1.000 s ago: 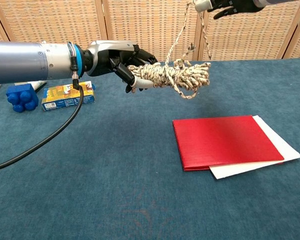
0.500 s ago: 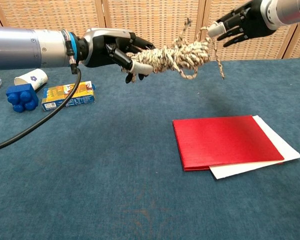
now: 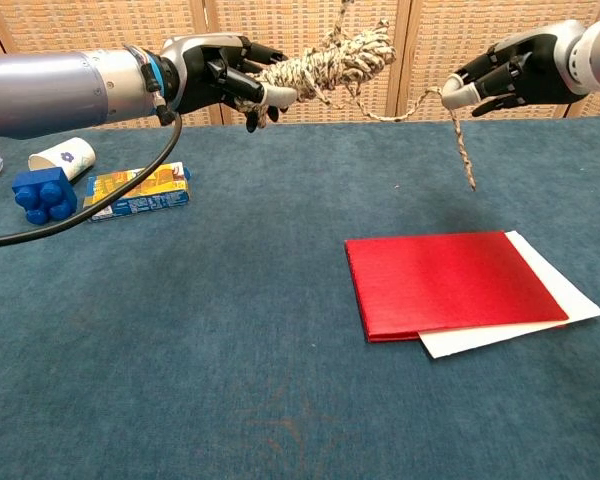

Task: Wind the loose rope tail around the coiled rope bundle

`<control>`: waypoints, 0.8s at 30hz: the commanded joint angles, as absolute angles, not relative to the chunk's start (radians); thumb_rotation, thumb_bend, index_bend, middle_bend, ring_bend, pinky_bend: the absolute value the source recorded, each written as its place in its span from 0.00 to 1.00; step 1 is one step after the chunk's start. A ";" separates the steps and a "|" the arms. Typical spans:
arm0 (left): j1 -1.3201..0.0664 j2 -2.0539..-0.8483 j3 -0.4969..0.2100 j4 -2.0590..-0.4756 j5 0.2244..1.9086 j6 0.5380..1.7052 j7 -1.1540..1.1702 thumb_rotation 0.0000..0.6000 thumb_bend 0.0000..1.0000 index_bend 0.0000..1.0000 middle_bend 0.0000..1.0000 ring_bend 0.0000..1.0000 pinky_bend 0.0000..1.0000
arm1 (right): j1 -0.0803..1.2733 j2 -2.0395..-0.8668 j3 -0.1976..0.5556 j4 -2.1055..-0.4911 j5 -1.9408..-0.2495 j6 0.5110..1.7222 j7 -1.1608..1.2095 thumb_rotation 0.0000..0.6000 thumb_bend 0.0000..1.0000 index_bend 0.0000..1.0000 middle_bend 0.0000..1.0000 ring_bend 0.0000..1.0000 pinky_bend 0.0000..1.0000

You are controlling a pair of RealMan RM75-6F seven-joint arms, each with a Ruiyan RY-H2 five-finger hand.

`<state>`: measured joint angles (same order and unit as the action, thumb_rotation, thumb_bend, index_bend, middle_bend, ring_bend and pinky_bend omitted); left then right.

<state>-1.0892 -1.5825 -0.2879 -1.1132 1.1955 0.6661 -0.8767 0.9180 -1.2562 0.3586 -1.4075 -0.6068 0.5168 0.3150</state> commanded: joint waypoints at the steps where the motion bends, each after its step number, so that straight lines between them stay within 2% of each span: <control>1: -1.086 -1.625 -0.328 -1.085 1.134 0.664 -0.827 1.00 0.56 0.81 0.61 0.53 0.63 | 0.885 -1.239 0.351 -1.478 -0.658 0.576 0.298 1.00 0.49 0.73 0.00 0.00 0.00; 9: -1.086 -1.695 -0.383 -1.049 1.042 0.700 -0.707 1.00 0.56 0.81 0.61 0.53 0.63 | 0.836 -1.245 0.332 -1.601 -0.767 0.712 0.249 1.00 0.49 0.73 0.00 0.00 0.00; 24: -1.101 -1.773 -0.464 -0.988 0.888 0.727 -0.498 1.00 0.56 0.81 0.61 0.53 0.63 | 0.776 -1.282 0.321 -1.684 -0.944 0.916 0.169 1.00 0.49 0.73 0.00 0.00 0.00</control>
